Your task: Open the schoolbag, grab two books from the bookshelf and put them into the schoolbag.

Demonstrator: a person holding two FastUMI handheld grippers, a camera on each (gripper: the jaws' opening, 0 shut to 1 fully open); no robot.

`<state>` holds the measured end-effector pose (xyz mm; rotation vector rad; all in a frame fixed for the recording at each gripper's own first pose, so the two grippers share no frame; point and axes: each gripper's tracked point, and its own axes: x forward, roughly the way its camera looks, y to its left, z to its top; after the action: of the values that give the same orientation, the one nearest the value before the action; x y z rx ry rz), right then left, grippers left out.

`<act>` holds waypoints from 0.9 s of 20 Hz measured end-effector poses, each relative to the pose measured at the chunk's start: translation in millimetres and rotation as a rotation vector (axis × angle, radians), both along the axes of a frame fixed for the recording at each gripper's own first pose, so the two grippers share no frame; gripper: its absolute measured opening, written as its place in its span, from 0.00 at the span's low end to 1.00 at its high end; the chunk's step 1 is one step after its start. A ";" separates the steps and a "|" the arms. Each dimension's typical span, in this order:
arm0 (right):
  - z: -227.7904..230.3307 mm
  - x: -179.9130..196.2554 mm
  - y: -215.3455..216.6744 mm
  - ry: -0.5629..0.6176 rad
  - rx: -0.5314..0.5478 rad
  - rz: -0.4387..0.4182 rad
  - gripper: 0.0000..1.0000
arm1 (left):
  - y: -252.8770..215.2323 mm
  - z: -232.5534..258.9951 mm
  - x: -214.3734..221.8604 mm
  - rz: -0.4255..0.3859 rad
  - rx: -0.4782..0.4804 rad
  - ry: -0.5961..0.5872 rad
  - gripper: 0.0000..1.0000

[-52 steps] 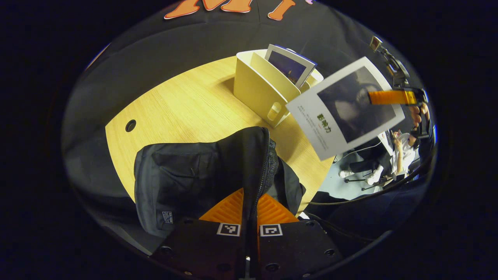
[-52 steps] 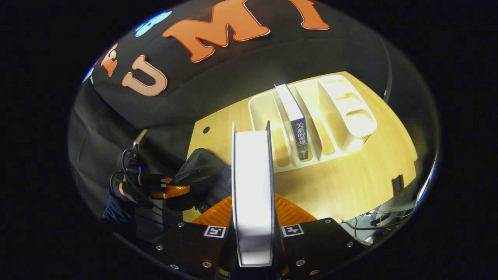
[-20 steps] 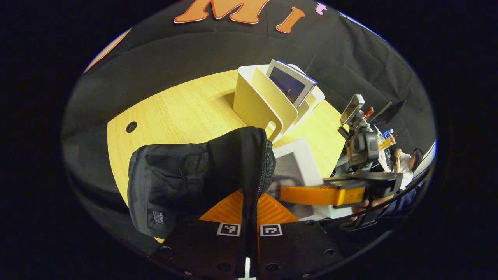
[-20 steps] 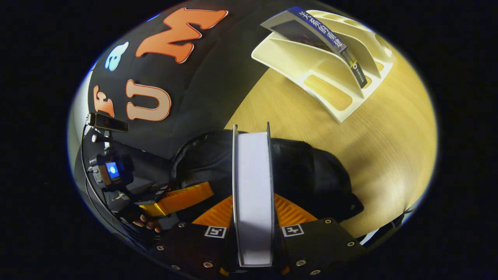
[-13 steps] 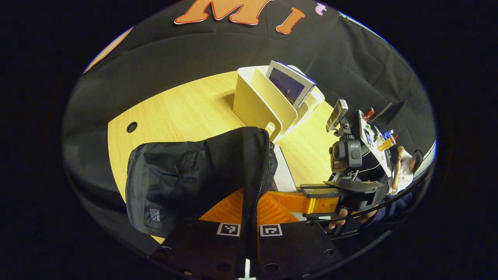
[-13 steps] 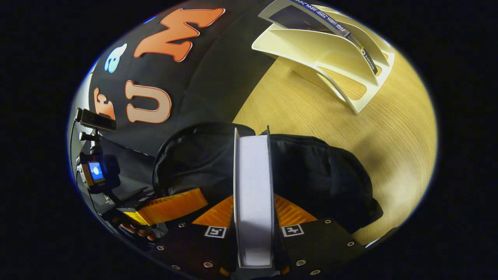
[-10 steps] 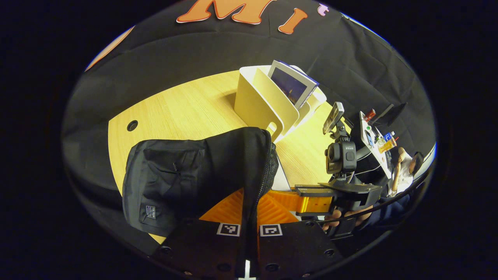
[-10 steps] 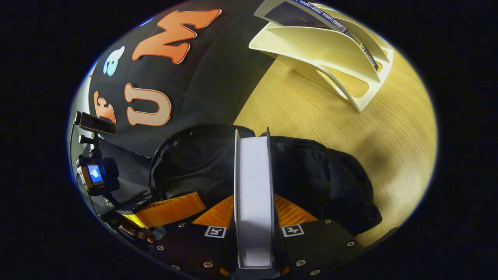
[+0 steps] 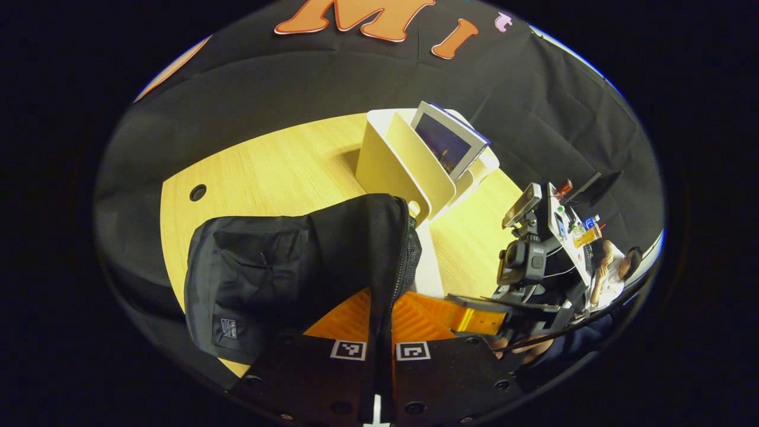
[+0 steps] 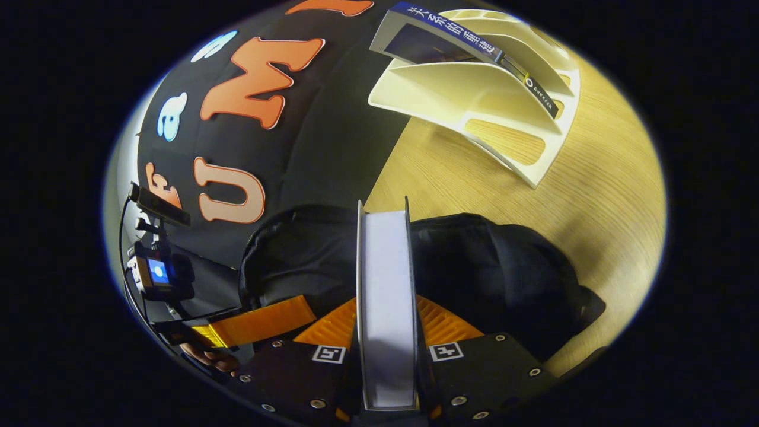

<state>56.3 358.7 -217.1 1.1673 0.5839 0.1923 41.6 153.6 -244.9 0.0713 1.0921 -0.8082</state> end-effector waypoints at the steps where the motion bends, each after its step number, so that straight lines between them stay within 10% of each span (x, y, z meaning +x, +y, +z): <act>1: -2.6 2.2 3.5 0.006 0.011 0.007 0.37 | -2.2 0.1 -0.1 -0.007 0.001 -0.004 0.05; 4: -16.0 2.5 19.3 0.076 0.010 0.056 0.52 | -3.5 -2.2 -1.3 -0.011 0.013 -0.009 0.05; 8: -27.3 -15.1 27.5 0.193 -0.044 0.199 0.42 | 0.1 -2.5 2.8 0.008 0.018 -0.016 0.05; 9: -31.3 -22.9 26.8 0.234 -0.076 0.249 0.68 | 1.3 -3.6 4.5 0.013 0.020 -0.019 0.05; 11: -39.2 -40.7 14.3 0.289 -0.181 0.322 0.88 | 5.8 -6.3 4.8 0.015 0.030 -0.025 0.05; 12: -43.5 -44.3 4.5 0.292 -0.246 0.336 0.75 | 7.2 -8.0 3.9 0.014 0.031 -0.029 0.05; 13: -47.9 -48.7 -6.2 0.298 -0.304 0.352 0.95 | 7.3 -7.6 3.3 0.013 0.033 -0.034 0.05; 18: -24.5 -57.7 -44.4 0.291 -0.419 0.377 0.98 | 7.8 -14.2 -1.9 0.007 0.029 -0.029 0.05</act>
<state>-1.5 314.3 -241.6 0.6739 1.0482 0.2097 39.7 161.4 -259.1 0.1033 1.0768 -0.7827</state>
